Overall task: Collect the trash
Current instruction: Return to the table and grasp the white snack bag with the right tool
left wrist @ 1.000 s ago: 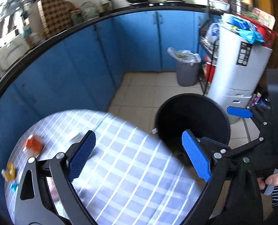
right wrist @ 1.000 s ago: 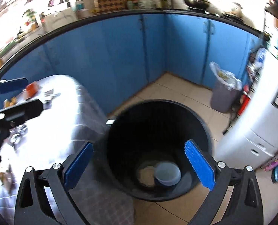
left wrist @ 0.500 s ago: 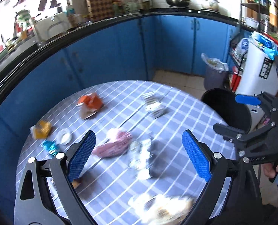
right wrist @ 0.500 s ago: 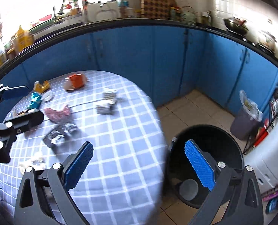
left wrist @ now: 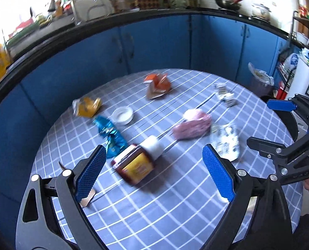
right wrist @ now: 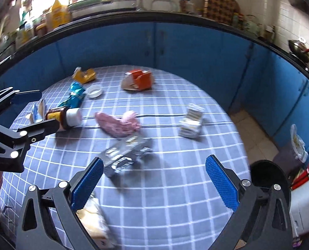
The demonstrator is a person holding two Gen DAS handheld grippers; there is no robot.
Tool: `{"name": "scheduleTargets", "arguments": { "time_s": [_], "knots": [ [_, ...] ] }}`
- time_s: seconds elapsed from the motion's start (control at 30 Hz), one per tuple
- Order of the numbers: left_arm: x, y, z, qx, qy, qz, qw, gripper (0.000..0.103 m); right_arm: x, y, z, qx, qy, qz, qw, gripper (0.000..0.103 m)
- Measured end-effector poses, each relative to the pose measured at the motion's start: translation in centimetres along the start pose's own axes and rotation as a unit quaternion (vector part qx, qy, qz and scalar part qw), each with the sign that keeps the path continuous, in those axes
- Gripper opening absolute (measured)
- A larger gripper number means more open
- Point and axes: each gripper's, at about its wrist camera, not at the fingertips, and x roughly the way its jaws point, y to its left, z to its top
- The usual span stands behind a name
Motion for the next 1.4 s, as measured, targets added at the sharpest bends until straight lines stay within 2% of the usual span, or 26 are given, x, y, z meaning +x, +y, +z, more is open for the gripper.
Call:
{"name": "scheduleTargets", "arguments": {
  "time_s": [0.27,0.67,0.8,1.1,1.4],
  "knots": [
    [2.2,2.0,-1.4,-0.019,0.023,-0.007,0.9995,0.092,2.7,2.7,0.7,-0.016,0.035,0.013,0.999,0.096],
    [5.0,2.9,-1.0,-0.03,0.041,-0.029,0.9983,0.092,5.2,2.9,1.0,-0.01,0.071,0.01,0.997,0.096],
    [5.1,2.7,-1.2,-0.027,0.042,-0.03,0.9983,0.092,3.9,2.4,0.3,-0.012,0.065,0.02,0.998,0.096],
    [3.6,2.5,-2.0,-0.025,0.034,-0.021,0.9989,0.092,0.0,3.5,-2.7,-0.039,0.066,0.119,0.99,0.096],
    [0.8,3.8,-3.1,-0.034,0.024,0.006,0.9991,0.092,-2.1,5.9,-5.4,-0.078,0.075,0.142,0.984,0.096]
  ]
}}
